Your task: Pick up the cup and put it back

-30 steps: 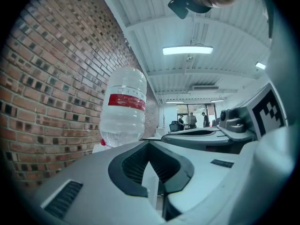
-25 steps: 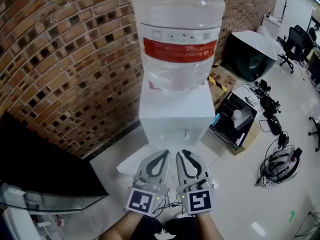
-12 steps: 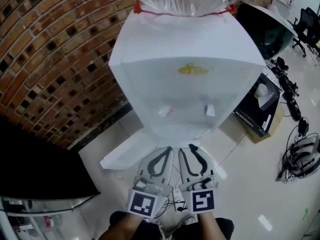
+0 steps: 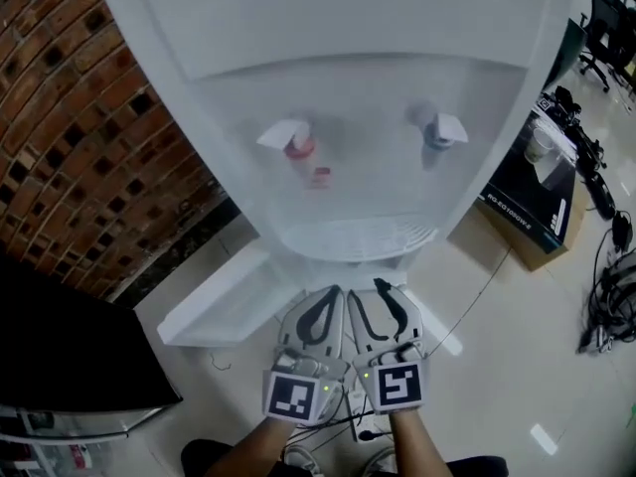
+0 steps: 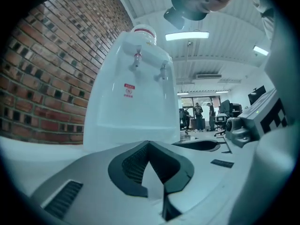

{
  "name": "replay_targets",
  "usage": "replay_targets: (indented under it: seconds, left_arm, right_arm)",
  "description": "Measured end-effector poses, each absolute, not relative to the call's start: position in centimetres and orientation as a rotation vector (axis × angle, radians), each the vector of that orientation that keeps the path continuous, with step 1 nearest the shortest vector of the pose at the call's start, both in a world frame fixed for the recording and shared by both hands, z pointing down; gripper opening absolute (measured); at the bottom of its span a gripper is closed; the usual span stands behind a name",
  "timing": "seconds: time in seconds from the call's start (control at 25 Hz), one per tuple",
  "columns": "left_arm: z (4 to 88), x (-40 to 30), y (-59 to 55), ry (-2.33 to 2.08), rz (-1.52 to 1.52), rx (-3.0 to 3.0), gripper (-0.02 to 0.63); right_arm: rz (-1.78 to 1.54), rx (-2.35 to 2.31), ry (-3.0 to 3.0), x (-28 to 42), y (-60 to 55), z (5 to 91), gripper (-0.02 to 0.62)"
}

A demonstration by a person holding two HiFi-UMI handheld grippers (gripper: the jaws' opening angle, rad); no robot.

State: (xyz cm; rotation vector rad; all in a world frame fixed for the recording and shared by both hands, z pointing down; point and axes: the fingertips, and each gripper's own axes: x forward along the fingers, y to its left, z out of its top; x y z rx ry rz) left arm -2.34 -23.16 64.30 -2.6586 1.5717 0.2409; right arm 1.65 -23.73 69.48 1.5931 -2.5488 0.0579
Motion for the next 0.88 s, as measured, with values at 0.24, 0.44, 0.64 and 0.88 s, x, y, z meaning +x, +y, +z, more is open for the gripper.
replay_targets:
  seconds: [0.24, 0.44, 0.64, 0.88]
  left_arm:
    - [70.3, -2.5, -24.8, 1.605, 0.19, -2.649, -0.006]
    - [73.4, -2.8, -25.6, 1.613, 0.137, -2.664, -0.006]
    - [75.1, -2.6, -25.6, 1.596, 0.112, -2.674, -0.006]
    - [76.4, -3.1, -25.1, 1.588, 0.085, -2.683, -0.006]
  right_arm:
    - [0.183, 1.649, -2.547, 1.7, -27.5, 78.4, 0.291]
    - [0.271, 1.688, -2.487, 1.7, -31.8, 86.3, 0.376]
    - [0.274, 1.69, -2.441, 0.9, -34.8, 91.2, 0.423]
    - [0.277, 1.763, -2.39, 0.8, -37.6, 94.5, 0.423]
